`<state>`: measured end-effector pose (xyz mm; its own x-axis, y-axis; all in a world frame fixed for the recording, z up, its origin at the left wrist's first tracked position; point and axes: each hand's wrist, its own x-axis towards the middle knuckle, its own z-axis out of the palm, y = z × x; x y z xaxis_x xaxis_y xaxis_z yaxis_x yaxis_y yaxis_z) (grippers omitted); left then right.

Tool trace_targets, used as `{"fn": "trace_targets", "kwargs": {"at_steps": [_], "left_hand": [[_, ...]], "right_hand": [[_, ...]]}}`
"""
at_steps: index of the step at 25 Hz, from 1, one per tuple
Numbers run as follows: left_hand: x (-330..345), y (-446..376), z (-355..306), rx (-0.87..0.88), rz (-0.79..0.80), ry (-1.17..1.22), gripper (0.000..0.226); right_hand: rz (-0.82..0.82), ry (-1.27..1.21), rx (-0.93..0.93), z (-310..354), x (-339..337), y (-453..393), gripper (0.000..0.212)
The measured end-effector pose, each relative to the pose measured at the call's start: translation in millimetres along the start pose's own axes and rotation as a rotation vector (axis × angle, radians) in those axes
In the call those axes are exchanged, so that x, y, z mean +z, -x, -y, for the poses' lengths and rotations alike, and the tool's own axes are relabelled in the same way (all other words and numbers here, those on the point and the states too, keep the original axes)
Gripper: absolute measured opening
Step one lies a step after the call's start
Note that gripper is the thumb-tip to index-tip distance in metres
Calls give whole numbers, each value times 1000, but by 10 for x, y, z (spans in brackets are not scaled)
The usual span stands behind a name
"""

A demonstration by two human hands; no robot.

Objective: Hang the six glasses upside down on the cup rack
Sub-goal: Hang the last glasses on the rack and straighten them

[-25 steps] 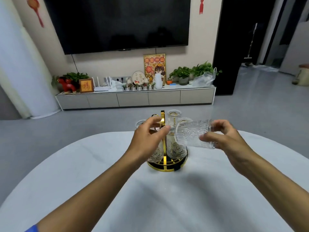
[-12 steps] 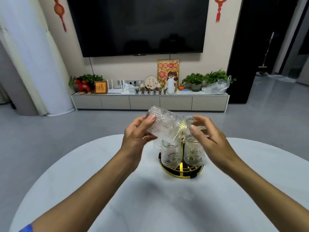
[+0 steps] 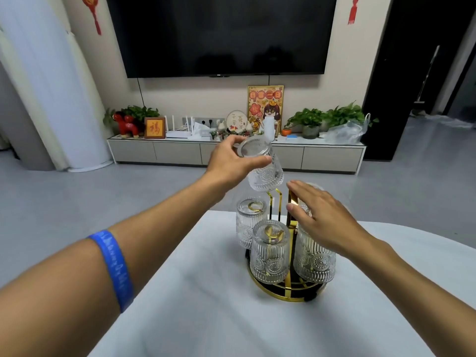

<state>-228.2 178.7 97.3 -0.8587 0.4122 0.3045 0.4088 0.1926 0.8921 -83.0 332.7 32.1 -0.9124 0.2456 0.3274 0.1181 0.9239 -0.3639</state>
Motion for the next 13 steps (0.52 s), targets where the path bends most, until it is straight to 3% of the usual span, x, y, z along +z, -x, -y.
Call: {"fn": "trace_targets", "kwargs": {"at_steps": [5,13], "left_hand": [[407,-261,91,-65,118,-193,85],[761,-320,432,-206,220,-390,81]], "right_hand": [[-22,18,-12,4,35,-5,55],[-60,-34,-31,14,55,23,53]]}}
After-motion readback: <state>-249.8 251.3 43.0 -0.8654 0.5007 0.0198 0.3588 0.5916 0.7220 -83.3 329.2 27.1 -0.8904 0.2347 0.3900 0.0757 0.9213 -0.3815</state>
